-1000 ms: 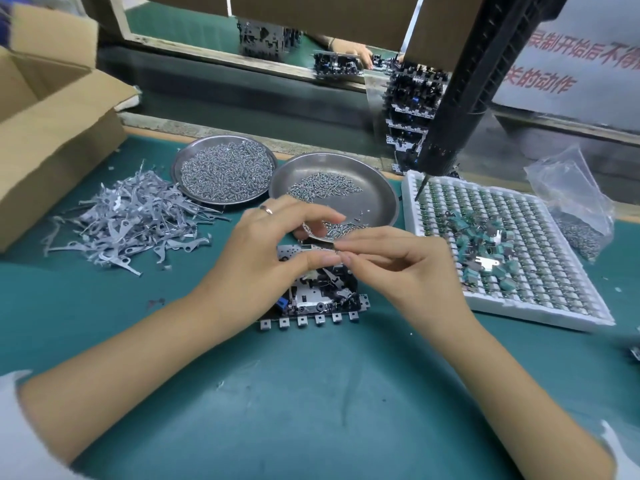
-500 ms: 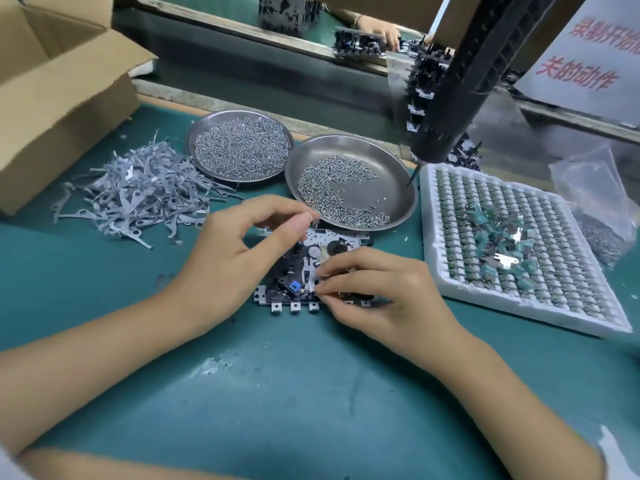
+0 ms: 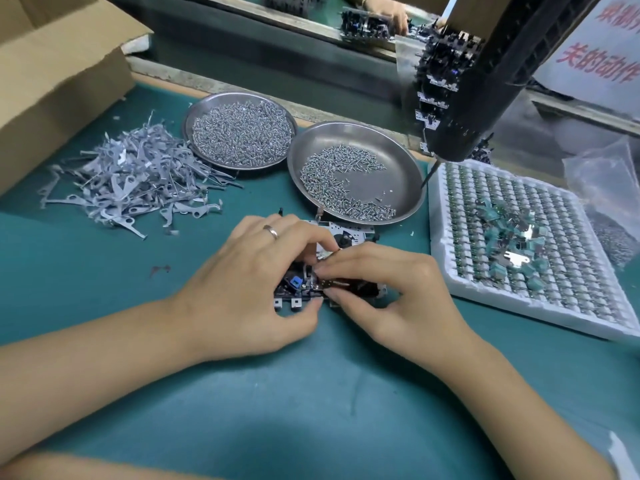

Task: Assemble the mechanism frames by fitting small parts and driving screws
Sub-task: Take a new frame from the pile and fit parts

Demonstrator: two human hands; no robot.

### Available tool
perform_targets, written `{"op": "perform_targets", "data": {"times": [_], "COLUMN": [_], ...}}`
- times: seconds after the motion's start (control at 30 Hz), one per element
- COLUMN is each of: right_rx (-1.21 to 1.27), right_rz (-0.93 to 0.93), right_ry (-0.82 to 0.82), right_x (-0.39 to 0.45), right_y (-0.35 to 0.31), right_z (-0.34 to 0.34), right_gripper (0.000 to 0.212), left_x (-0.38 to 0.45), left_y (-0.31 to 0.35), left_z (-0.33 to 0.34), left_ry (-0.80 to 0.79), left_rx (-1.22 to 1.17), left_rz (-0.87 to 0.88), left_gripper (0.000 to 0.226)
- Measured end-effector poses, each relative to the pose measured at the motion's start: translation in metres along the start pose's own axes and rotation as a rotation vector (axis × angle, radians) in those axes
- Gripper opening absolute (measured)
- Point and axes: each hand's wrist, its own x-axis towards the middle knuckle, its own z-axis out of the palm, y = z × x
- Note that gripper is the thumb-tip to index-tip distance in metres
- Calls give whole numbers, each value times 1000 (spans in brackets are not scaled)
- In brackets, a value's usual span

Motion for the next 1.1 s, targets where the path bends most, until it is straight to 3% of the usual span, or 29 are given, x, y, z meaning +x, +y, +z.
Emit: {"op": "perform_targets", "data": {"times": [0.3,0.43,0.5,0.6,0.7,0.77,0.93,1.1], "right_rx": [194,162,83,-43,-98,-114,6,56], "right_rz": [134,124,72,30,78,151,267,225], "right_ry": [-10,20,139,501,868,990,909,880], "right_x": [2,2,3,9,20,32,74,97], "right_y": [-3,-5,-6,-8,-9,-9,-15,-18], "right_z": [-1,0,-3,-14,-34,-49,-74,-65], "right_gripper": [14,16,21,28,28,42,79,76], "left_x": [2,3,3,4,5,6,5,4], "left_y": [-3,-4,-4,-4,-6,-7,-9,-10], "left_z": [2,4,4,3,4,6,8,9], "left_ry": [47,62,72,69,81,93,112,121], "left_rx": [-78,-102,-109,-106,-113,-119,-148,-183], "left_rz": [-18,-26,-36,-19,-3,5,0,-33], "left_gripper": [46,44,39,29,27,26,25,24]}}
